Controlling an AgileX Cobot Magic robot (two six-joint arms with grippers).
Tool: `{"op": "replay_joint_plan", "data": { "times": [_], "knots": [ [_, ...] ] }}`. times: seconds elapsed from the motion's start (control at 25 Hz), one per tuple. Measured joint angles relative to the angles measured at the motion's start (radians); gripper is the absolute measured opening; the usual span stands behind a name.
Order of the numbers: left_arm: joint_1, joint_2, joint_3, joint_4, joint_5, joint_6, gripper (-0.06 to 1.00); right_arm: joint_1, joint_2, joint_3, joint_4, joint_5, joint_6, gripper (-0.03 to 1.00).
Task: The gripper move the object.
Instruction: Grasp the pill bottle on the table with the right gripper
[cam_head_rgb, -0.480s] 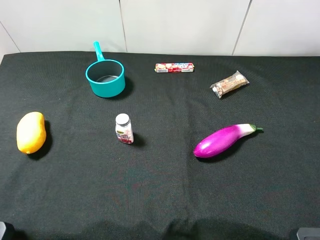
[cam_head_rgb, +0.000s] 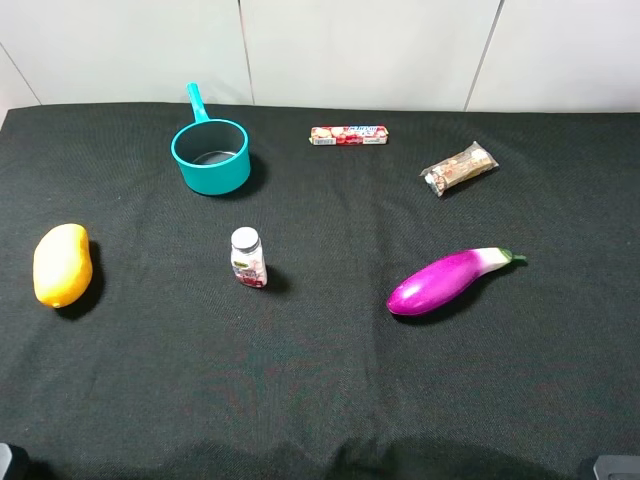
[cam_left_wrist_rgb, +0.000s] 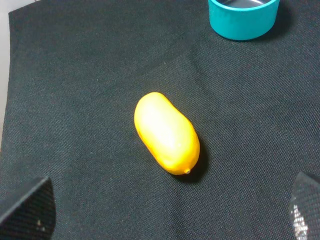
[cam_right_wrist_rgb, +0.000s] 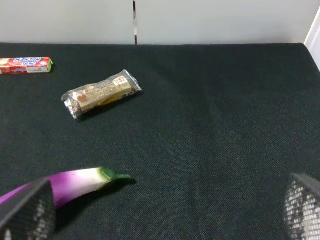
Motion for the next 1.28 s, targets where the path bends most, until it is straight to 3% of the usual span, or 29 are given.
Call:
{"op": "replay_joint_plan", "data": {
  "times": [0.88,1.28],
  "knots": [
    [0.000,0.000,0.000,0.000,0.000,0.000,0.99,0.000,0.000,-0.024,0.000,0.000,0.000,0.69],
    [0.000,0.000,0.000,0.000,0.000,0.000,0.99,0.000,0.260,-0.107,0.073,-0.007,-0.070,0.69]
  ]
}}
